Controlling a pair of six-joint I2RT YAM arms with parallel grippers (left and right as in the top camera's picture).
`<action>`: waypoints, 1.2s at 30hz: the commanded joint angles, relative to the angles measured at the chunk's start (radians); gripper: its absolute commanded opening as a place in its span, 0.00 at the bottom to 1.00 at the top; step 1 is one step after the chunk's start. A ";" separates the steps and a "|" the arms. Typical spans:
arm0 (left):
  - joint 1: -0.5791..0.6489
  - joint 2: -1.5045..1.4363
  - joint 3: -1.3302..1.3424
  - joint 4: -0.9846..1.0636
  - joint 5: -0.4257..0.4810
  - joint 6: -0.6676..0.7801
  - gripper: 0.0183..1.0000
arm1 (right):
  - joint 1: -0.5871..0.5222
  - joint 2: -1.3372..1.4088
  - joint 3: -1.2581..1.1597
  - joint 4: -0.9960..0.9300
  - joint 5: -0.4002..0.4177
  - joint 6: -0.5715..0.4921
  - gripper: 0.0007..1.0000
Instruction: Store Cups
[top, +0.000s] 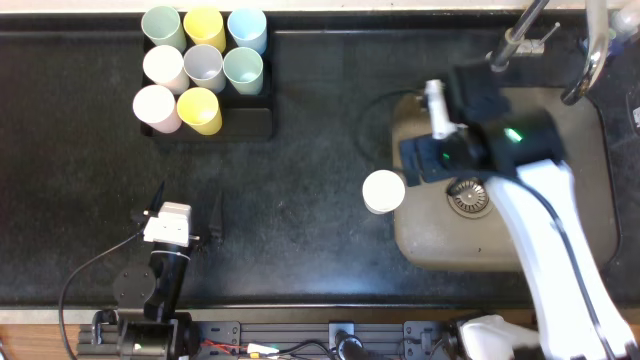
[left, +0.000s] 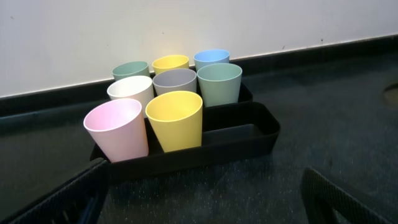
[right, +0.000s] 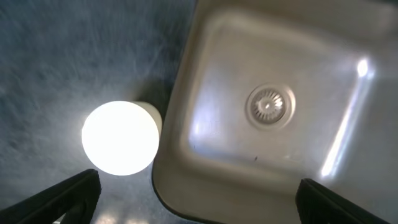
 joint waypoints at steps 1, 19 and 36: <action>0.001 -0.012 -0.001 -0.003 -0.001 0.021 1.00 | -0.008 0.086 0.032 0.014 0.013 -0.043 1.00; 0.001 -0.012 -0.001 -0.003 -0.001 0.021 1.00 | -0.001 0.295 0.014 0.031 -0.159 -0.302 1.00; 0.001 -0.012 -0.001 -0.003 -0.001 0.021 1.00 | -0.003 0.303 -0.146 0.127 -0.130 -0.345 1.00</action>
